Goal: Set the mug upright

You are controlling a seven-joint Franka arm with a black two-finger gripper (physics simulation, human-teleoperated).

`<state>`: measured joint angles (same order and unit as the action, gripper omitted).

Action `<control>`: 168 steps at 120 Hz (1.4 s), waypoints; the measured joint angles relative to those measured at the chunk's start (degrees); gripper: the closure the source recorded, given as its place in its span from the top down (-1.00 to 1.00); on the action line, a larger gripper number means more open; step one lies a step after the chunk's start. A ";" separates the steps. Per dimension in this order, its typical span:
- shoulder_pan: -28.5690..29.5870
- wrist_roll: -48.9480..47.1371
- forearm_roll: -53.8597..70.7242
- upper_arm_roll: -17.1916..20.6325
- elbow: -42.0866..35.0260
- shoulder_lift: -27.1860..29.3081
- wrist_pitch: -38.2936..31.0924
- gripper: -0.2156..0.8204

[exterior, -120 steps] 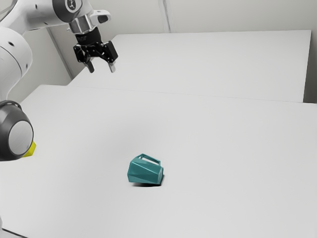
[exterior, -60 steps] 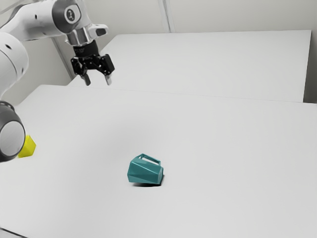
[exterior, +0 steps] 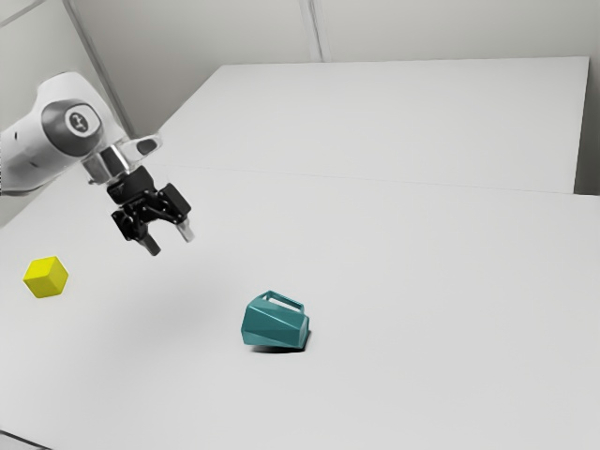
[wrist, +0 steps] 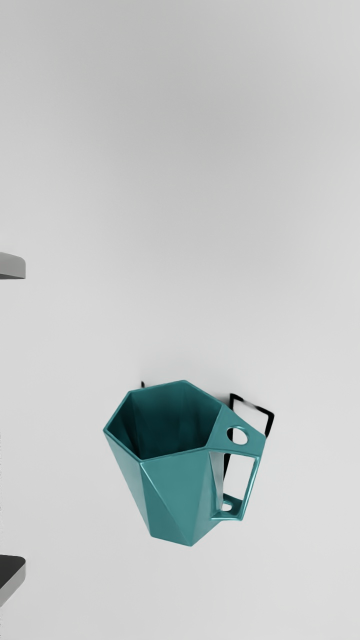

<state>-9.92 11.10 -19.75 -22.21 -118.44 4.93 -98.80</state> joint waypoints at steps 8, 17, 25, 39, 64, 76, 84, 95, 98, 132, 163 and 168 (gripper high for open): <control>-1.27 1.13 -1.45 0.02 -3.29 0.96 -2.02 0.58; -1.88 2.45 -2.86 0.05 -6.25 1.40 -4.28 0.58; -2.23 3.54 -3.58 0.06 -8.14 1.56 -6.32 0.58; -2.73 5.23 -4.59 0.29 -10.88 1.41 -9.89 0.58; -4.11 7.93 -7.79 0.63 -13.93 -0.51 -15.73 0.58; -4.74 9.20 -10.50 0.76 -14.88 -1.77 -18.14 0.58; -4.88 10.11 -12.78 1.23 -15.60 -2.31 -19.64 0.58; -4.99 11.30 -15.59 2.13 -16.31 -2.93 -21.22 0.58; -5.05 11.63 -16.33 2.36 -16.56 -3.00 -21.63 0.58; -6.07 15.53 -25.09 4.46 -18.95 -3.99 -24.77 0.58; -7.30 19.21 -31.85 5.51 -20.49 -4.64 -26.10 0.58; -7.26 19.76 -32.82 5.89 -20.60 -4.76 -26.21 0.58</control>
<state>-17.19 30.86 -52.57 -16.32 -139.04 0.17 -125.01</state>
